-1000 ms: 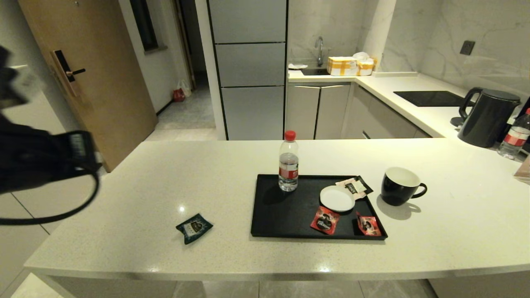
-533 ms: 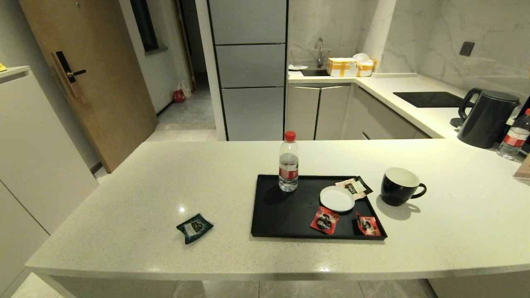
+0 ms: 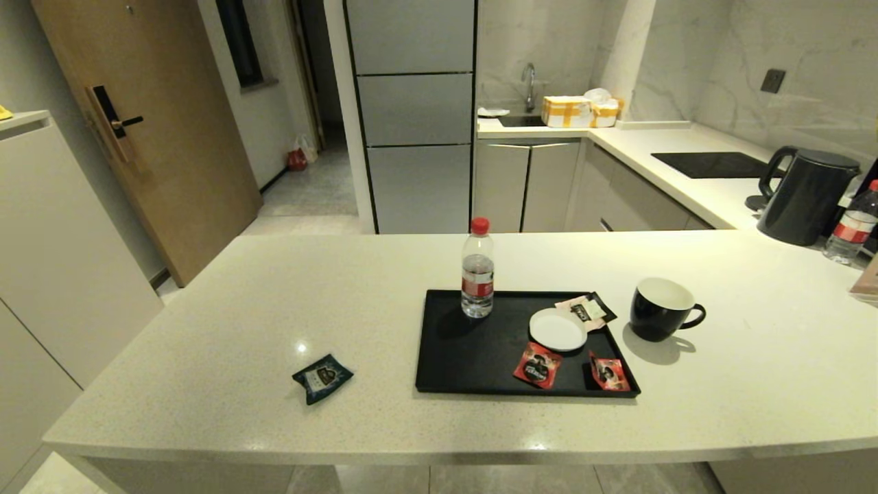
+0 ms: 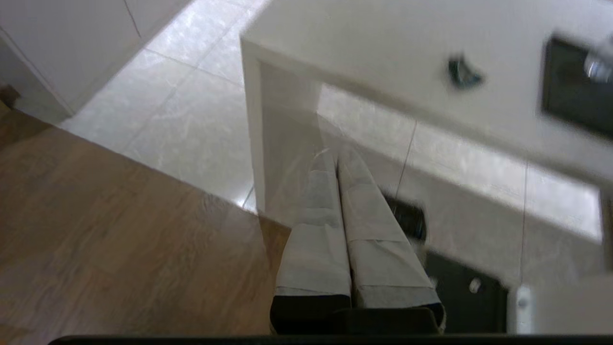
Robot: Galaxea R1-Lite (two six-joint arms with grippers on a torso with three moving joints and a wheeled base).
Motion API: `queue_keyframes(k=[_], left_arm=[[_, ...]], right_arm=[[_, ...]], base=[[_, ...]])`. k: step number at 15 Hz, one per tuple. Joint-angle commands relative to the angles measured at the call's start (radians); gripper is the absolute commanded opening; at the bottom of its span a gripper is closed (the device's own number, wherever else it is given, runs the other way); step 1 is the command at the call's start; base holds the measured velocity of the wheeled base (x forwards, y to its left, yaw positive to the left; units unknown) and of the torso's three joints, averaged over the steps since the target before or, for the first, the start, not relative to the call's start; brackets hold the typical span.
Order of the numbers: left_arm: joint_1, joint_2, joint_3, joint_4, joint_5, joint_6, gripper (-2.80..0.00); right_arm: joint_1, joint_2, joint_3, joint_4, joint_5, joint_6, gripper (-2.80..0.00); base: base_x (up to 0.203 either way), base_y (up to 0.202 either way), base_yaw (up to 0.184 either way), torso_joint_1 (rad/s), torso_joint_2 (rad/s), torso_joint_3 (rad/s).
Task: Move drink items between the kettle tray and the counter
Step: Return the tea bag to its original position
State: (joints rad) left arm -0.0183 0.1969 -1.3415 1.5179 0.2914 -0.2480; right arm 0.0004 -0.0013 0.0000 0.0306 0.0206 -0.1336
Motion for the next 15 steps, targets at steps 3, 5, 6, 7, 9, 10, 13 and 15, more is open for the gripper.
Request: queue_keyframes(k=[3, 5, 6, 7, 9, 10, 13, 15], left_arm=[[0.015, -0.173, 0.327, -0.095, -0.056, 0.049, -2.8], [0.016, -0.183, 0.582, -0.434, -0.067, 0.061, -2.8], [0.016, -0.185, 0.729, -0.66, -0.071, 0.066, -2.8], [0.016, -0.187, 0.907, -0.9, -0.075, 0.076, -2.8], [0.016, -0.19, 1.198, -1.329, -0.104, 0.101, -2.8], [0.016, -0.192, 1.294, -1.447, -0.125, 0.114, -2.8], [0.017, -0.193, 1.342, -1.509, -0.293, 0.296, -2.8], [0.017, -0.195, 1.34, -1.513, -0.301, 0.324, -2.8]], right_arm=[[0.0, 0.0, 0.003, 0.0, 0.001, -0.001, -2.8], [0.0, 0.0, 0.003, 0.0, 0.001, -0.001, -2.8], [0.0, 0.0, 0.003, 0.0, 0.001, -0.001, -2.8], [0.0, 0.0, 0.003, 0.0, 0.001, -0.001, -2.8], [0.0, 0.0, 0.003, 0.0, 0.001, 0.0, -2.8], [0.0, 0.0, 0.003, 0.0, 0.001, -0.001, -2.8], [0.0, 0.0, 0.003, 0.0, 0.001, -0.001, -2.8], [0.0, 0.0, 0.003, 0.0, 0.001, -0.001, -2.8]], base=[[0.0, 0.0, 0.0, 0.0, 0.0, 0.0], [0.0, 0.0, 0.0, 0.0, 0.0, 0.0], [0.0, 0.0, 0.0, 0.0, 0.0, 0.0], [0.0, 0.0, 0.0, 0.0, 0.0, 0.0], [0.0, 0.0, 0.0, 0.0, 0.0, 0.0], [0.0, 0.0, 0.0, 0.0, 0.0, 0.0], [0.0, 0.0, 0.0, 0.0, 0.0, 0.0], [0.0, 0.0, 0.0, 0.0, 0.0, 0.0]])
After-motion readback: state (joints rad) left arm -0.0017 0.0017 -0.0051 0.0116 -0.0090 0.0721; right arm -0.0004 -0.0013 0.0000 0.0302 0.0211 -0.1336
